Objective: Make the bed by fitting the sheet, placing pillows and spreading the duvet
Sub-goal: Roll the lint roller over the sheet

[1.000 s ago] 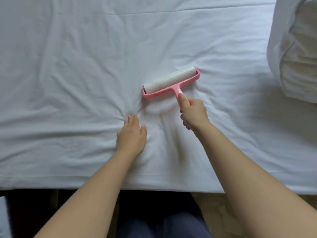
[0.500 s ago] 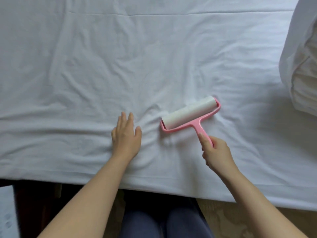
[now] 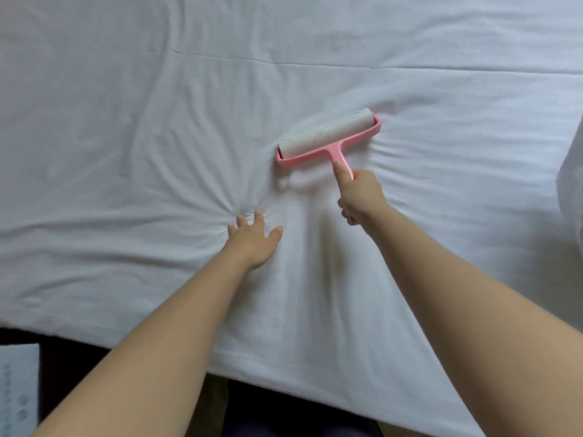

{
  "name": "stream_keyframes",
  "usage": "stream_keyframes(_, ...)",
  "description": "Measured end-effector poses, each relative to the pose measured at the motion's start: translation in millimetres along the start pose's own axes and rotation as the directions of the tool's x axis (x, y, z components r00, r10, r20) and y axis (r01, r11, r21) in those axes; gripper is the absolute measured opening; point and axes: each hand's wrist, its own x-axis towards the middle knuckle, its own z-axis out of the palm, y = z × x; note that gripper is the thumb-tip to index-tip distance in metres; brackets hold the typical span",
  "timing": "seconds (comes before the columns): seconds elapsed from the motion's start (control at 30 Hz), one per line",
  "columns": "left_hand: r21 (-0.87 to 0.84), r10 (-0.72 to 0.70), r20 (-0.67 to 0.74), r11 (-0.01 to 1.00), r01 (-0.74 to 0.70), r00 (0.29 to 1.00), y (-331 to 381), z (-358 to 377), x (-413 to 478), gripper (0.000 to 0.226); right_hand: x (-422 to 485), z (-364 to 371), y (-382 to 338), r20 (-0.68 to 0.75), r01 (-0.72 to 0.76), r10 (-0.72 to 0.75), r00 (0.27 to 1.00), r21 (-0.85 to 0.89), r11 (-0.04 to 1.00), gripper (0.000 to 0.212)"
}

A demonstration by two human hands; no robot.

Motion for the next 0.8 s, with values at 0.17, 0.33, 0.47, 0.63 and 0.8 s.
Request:
stream_keyframes(0.17,-0.030,0.023,-0.033,0.999,-0.024,0.999,-5.1,1.7,-0.3,0.064,-11.8,-6.6,-6.8,0.016,0.010,-0.010,1.000,0.022,1.000,0.047)
stream_keyframes(0.33,-0.069,0.096,-0.257,0.991,-0.117,0.962,-15.7,6.2,-12.8,0.042,-49.8,-19.1,29.7,0.004,0.006,-0.006,1.000,-0.030,1.000,0.048)
stream_keyframes(0.47,-0.304,0.036,-0.402,0.937,-0.170,0.915,-13.4,1.4,-6.0,0.033,-82.0,-26.6,56.6,-0.044,-0.041,0.036,0.998,-0.097,0.995,0.048)
stream_keyframes(0.63,-0.104,0.061,-0.369,0.989,-0.107,0.927,4.2,-42.6,42.9,0.055,-71.3,-14.9,40.1,-0.077,-0.065,0.061,0.995,-0.058,0.996,0.046)
stream_keyframes(0.8,0.047,0.092,-0.309,0.996,-0.081,0.946,3.8,-84.9,81.8,0.058,-18.1,-1.6,-12.7,-0.065,-0.068,0.068,0.996,0.012,0.998,0.043)
